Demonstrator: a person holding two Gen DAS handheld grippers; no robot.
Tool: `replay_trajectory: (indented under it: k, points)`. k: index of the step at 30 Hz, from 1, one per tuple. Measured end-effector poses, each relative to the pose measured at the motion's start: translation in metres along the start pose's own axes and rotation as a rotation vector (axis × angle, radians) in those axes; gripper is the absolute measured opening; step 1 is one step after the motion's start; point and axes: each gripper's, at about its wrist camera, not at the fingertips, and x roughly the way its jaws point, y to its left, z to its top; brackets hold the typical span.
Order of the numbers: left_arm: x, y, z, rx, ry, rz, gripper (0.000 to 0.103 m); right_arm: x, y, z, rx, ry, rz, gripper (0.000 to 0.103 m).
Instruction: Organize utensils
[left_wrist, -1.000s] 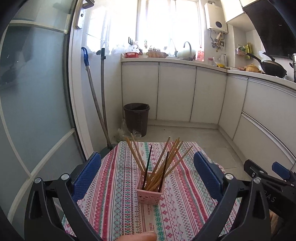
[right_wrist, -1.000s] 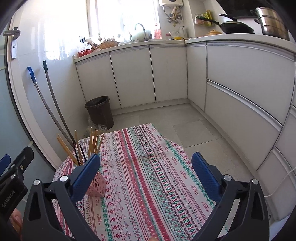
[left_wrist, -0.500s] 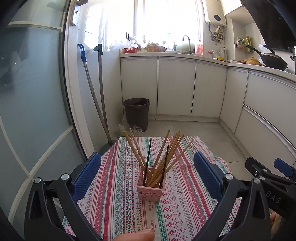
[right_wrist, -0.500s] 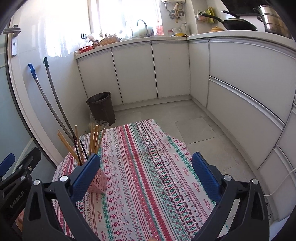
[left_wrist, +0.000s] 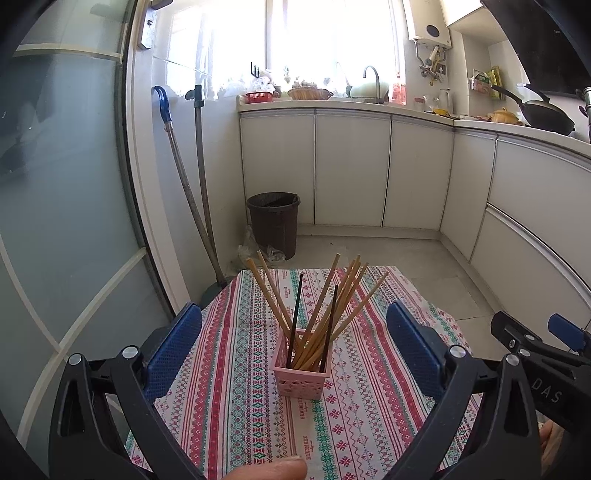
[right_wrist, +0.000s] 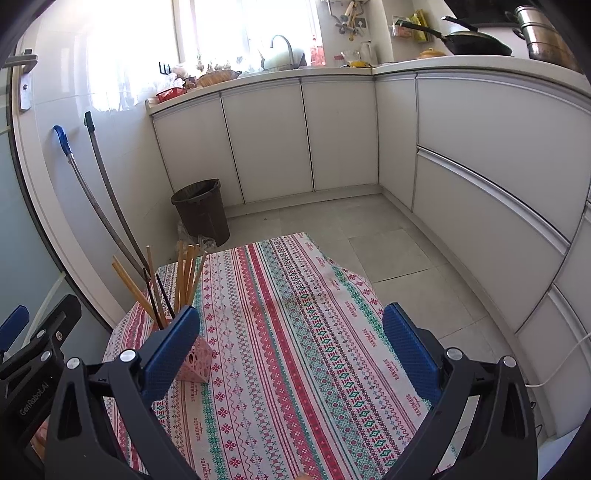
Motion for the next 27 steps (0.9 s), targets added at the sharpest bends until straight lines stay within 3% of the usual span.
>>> replay_trajectory:
  k: [27]
  points:
    - [0.0025, 0.0006, -0.0013, -0.001, 0.006, 0.006, 0.096, 0.0059, -0.0007, -0.0019, 0.013, 0.025, 0.0, 0.097]
